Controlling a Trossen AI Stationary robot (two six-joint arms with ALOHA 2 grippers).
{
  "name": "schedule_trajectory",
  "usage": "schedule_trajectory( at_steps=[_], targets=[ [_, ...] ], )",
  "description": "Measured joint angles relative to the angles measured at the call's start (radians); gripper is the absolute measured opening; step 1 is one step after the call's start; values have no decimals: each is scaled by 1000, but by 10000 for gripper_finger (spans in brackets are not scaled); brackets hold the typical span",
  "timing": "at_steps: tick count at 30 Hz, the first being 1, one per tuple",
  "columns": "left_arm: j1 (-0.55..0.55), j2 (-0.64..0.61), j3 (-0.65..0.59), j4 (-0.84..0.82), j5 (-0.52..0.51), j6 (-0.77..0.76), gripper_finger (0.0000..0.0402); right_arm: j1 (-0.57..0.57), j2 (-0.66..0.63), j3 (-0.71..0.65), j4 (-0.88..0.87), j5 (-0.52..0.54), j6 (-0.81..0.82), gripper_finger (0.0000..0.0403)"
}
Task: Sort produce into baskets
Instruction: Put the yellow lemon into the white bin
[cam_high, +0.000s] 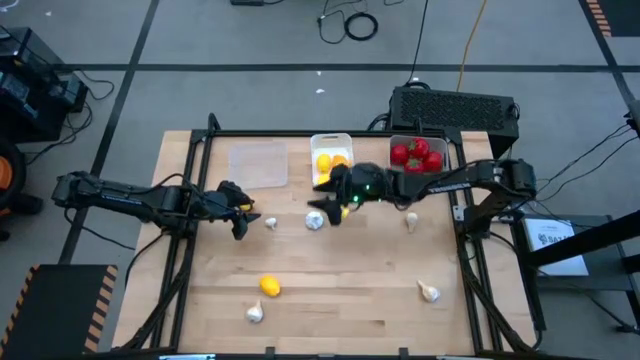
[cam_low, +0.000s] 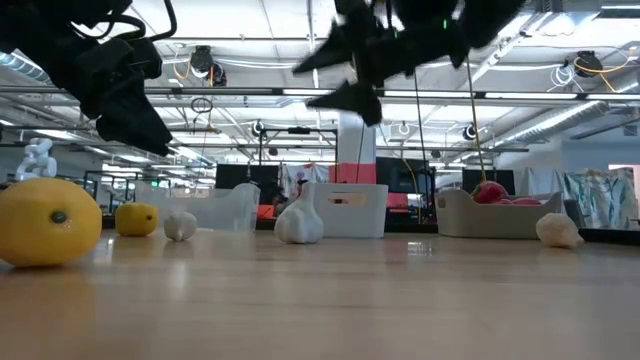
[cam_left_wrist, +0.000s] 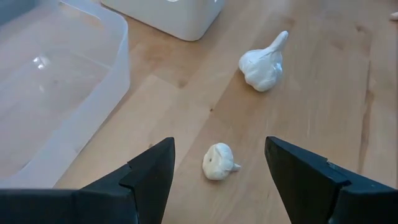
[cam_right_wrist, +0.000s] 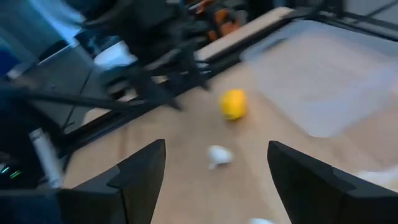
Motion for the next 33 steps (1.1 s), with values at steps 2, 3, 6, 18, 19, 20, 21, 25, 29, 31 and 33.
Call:
schedule_trajectory(
  at_steps=[2, 3, 6, 18, 19, 20, 21, 25, 29, 31, 33],
  targets=[
    [0, 0, 0, 0, 0, 0, 255, 63, 6, 48, -47, 66, -9, 271],
    [0, 0, 0, 0, 0, -1, 255, 96, 17, 79, -72, 109, -14, 271],
    [0, 0, 0, 0, 0, -2, 255, 188, 67, 174, -161, 215, -40, 271],
    [0, 0, 0, 0, 4, -2, 255, 387, 530, 723, -460, 433, 25, 271],
    [0, 0, 0, 0, 4, -2, 255, 393, 565, 770, -489, 433, 25, 271],
    [0, 0, 0, 0, 4, -2, 255, 399, 602, 816, -519, 434, 25, 271],
    [0, 0, 0, 0, 5, -2, 255, 404, 633, 858, -546, 435, 25, 271],
    [0, 0, 0, 0, 8, -1, 255, 424, 748, 1005, -645, 434, 37, 271],
    [0, 0, 0, -2, 8, 0, 255, 439, 815, 1086, -700, 431, 48, 271],
    [0, 0, 0, -3, 8, 0, 255, 445, 824, 1093, -702, 430, 48, 271],
    [0, 0, 0, -3, 8, 0, 255, 449, 824, 1093, -708, 430, 48, 271]
  ],
)
